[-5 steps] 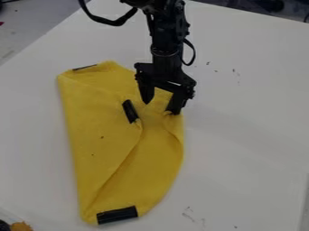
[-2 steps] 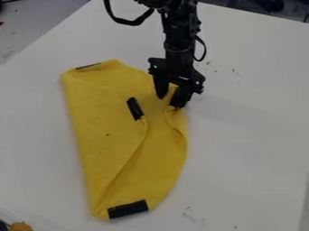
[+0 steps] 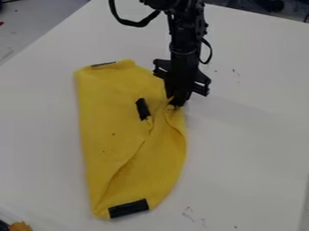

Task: Fold the cloth from right to left

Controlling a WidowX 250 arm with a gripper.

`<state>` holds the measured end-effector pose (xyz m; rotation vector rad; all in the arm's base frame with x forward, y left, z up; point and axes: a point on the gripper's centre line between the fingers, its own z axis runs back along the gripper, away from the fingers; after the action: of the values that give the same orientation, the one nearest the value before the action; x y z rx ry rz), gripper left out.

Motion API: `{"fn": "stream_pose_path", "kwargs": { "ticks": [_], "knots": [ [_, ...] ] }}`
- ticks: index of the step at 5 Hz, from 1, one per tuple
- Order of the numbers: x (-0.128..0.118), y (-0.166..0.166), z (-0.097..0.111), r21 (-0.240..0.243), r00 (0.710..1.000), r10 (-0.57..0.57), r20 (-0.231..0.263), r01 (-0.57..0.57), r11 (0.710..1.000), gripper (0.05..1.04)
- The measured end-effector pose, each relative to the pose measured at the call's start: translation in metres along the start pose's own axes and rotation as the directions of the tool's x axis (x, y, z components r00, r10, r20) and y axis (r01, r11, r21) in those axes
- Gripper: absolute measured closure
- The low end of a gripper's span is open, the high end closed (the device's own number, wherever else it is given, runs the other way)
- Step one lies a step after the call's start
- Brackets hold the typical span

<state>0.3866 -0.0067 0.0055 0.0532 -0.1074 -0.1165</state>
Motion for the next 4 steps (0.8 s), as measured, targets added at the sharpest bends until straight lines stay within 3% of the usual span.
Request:
{"fn": "stream_pose_path", "kwargs": {
  "ticks": [2,3,4],
  "knots": [
    [-0.003,-0.004,0.014,0.089,1.000,-0.003,-0.014,0.005,0.996,0.218],
    [0.000,-0.006,0.034,0.136,1.000,0.006,0.017,-0.009,0.991,0.058],
    [-0.003,-0.010,0.044,0.151,0.999,0.025,0.026,-0.029,0.988,0.072]
  ]
}}
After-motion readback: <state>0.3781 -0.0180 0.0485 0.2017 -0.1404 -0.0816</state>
